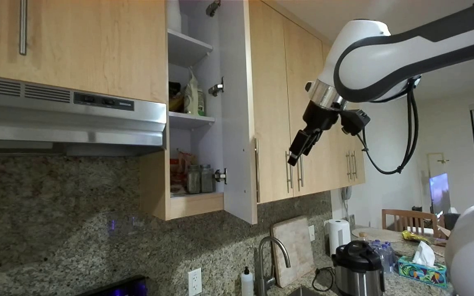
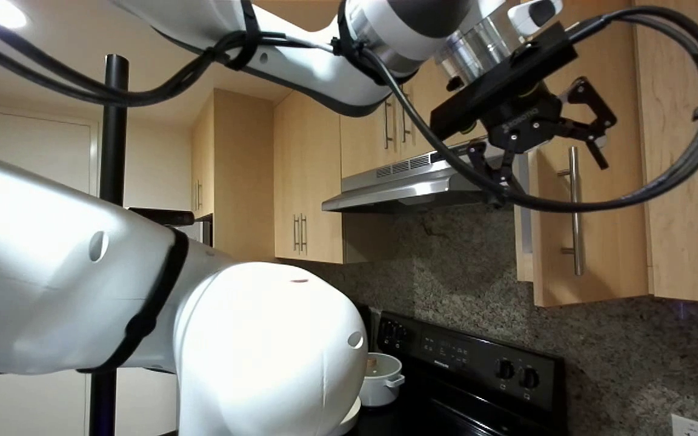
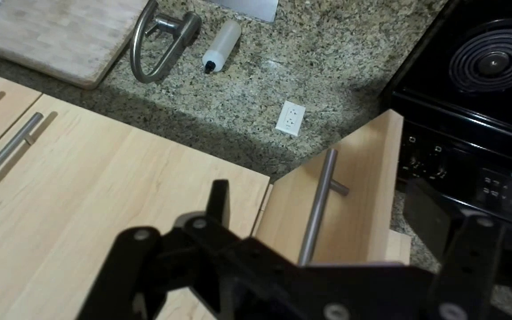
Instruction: Open the cupboard door
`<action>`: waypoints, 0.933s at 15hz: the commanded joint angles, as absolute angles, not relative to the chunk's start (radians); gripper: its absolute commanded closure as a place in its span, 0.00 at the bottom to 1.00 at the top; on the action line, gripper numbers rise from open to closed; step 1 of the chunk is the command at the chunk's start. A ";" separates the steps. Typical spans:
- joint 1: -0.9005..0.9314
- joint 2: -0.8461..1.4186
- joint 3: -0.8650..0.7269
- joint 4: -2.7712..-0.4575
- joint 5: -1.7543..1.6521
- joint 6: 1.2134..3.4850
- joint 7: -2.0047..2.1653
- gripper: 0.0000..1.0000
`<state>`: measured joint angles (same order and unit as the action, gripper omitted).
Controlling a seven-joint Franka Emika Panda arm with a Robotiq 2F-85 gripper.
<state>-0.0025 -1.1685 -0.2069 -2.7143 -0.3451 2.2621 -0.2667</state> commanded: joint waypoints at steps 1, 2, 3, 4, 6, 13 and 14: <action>0.053 -1.192 -0.106 -2.683 -0.278 2.170 -0.285 0.00; 0.078 -1.184 -0.077 -2.668 -0.257 2.156 -0.275 0.00; 0.098 -1.173 -0.052 -2.655 -0.243 2.149 -0.268 0.00; 0.123 -1.156 -0.028 -2.639 -0.219 2.145 -0.255 0.00; 0.161 -1.119 0.015 -2.613 -0.186 2.156 -0.238 0.00; 0.199 -0.947 0.079 -2.509 -0.137 2.223 -0.187 0.00; 0.194 -0.924 0.084 -2.495 -0.137 2.234 -0.179 0.00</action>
